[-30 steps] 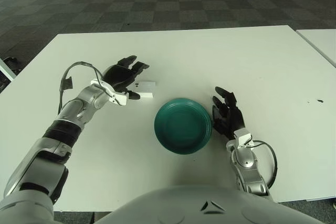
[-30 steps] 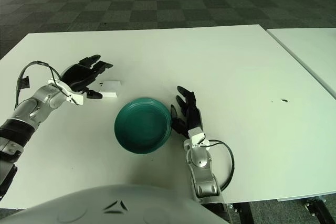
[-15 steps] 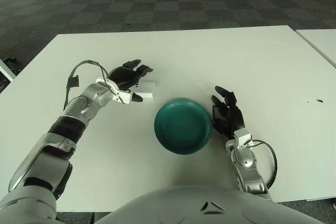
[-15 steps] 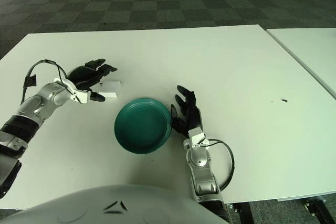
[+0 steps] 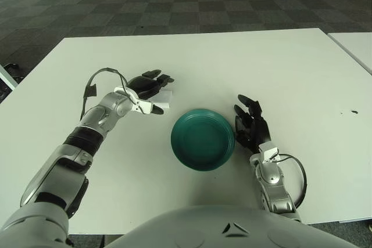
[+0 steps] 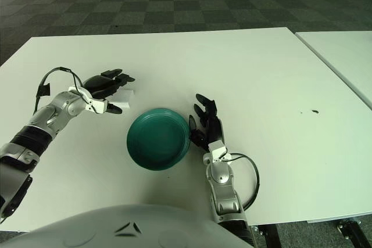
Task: Put the charger into the plate.
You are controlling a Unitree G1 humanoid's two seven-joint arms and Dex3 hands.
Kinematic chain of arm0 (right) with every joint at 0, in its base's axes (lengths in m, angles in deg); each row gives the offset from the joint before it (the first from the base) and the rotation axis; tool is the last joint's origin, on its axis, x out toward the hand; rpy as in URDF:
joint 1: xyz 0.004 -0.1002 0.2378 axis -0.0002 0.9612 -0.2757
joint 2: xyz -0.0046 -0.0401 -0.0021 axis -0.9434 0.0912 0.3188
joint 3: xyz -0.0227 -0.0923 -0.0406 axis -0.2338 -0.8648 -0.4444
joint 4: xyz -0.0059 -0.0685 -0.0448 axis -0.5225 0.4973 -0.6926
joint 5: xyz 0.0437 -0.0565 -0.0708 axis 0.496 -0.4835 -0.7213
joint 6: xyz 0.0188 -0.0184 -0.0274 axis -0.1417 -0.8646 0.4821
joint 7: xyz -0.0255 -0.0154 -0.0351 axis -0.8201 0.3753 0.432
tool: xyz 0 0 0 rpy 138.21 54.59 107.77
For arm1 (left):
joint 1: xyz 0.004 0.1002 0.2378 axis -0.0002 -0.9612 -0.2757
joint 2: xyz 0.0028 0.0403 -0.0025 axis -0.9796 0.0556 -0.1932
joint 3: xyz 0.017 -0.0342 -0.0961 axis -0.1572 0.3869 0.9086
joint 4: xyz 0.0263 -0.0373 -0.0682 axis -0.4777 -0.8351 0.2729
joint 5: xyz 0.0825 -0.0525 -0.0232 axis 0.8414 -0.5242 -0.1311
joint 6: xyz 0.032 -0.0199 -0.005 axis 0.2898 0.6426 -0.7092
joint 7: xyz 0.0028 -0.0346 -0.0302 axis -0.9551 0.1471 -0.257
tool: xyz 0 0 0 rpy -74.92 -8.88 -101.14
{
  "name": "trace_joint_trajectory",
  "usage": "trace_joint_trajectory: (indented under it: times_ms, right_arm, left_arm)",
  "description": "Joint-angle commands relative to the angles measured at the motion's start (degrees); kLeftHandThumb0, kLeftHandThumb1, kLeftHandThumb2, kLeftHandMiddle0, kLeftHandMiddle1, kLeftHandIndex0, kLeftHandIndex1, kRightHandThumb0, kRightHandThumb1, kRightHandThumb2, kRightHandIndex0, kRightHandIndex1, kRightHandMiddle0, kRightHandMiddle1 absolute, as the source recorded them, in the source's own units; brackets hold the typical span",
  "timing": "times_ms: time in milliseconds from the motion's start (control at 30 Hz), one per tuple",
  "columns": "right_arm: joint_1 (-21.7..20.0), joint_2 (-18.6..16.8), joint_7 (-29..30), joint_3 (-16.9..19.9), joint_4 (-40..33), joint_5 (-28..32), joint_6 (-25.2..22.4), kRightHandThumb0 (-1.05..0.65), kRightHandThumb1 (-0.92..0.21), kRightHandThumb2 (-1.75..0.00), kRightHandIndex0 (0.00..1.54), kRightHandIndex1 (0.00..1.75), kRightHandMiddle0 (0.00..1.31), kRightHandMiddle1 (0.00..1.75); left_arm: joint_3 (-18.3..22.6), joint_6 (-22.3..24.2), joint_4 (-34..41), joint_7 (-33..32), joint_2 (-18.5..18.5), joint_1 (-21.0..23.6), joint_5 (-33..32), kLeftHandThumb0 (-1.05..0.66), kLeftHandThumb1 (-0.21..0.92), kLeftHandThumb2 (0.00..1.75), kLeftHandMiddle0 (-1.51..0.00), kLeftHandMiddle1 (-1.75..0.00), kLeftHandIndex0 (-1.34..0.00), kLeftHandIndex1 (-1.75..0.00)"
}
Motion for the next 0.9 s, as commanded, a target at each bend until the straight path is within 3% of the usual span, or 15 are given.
trace_joint_trajectory:
  times_ms: [0, 267, 867]
  right_arm:
    - [2.69, 0.24, -0.42, 0.2, 2.01, 0.06, -3.88, -0.68, -0.92, -0.73, 0.45, 0.0, 0.0, 0.72]
    - [2.94, 0.9, -0.78, 0.14, 0.93, -0.64, -4.94, -0.71, -0.92, -0.75, 0.43, 0.0, 0.0, 0.7]
    - [3.53, 1.12, -1.14, 0.39, -1.35, -0.29, -6.4, -0.74, -0.92, -0.76, 0.41, 0.0, 0.0, 0.69]
  left_arm:
    - [-0.28, 1.37, -1.12, 1.88, 0.7, 1.53, -1.3, -1.05, 0.92, 0.49, -0.14, -0.02, 0.0, -0.73]
    - [-0.35, 4.43, -2.24, 5.14, 2.6, 1.02, -3.53, -1.05, 0.92, 0.51, -0.21, -0.03, -0.01, -0.81]
    - [-2.28, 4.84, -12.81, -1.2, 5.66, 2.4, -2.75, -1.04, 0.92, 0.56, -0.31, -0.05, -0.07, -0.88]
